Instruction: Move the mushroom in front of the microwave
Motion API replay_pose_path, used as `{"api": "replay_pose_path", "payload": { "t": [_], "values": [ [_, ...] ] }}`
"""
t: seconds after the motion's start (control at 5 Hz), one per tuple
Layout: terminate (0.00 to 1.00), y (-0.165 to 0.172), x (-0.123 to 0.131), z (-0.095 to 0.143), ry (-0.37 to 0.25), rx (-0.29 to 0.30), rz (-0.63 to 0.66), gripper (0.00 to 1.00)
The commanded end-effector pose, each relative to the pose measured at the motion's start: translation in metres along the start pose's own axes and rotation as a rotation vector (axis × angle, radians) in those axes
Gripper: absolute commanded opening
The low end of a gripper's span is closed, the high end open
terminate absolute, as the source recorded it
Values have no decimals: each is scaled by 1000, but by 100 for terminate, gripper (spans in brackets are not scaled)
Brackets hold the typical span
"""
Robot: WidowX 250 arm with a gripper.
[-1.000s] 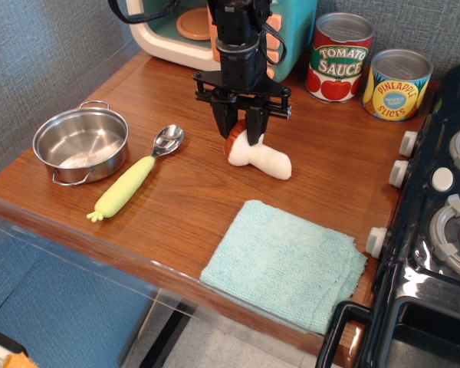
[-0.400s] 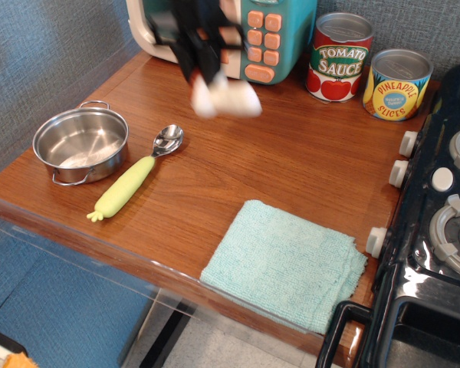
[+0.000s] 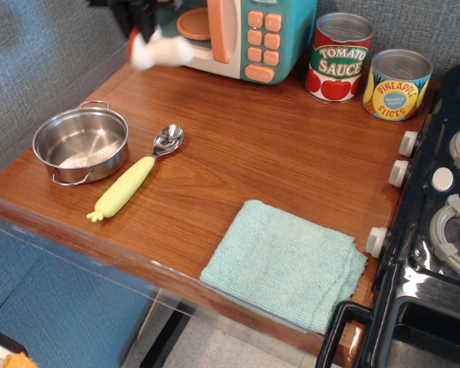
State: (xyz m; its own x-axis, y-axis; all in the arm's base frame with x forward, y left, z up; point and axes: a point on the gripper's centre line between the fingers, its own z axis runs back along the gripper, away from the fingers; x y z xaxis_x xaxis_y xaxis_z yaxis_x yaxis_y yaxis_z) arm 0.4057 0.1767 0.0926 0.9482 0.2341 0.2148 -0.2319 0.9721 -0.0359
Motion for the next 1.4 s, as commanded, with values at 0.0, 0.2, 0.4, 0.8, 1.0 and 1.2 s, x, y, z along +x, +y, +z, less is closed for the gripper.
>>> {"api": "replay_pose_path", "payload": {
  "t": [0.0,0.2,0.4,0.8,1.0,1.2],
  "values": [
    [0,33,4,6,-34,52,-24,100],
    [0,23,3,18,-92,39,-47,100],
    [0,12,3,37,-116,26,-56,100],
    [0,2,-7,65,-75,35,-77,100],
    [0,2,-7,65,-75,35,-77,100],
    [100,2,-7,65,-75,35,-77,100]
  ]
}}
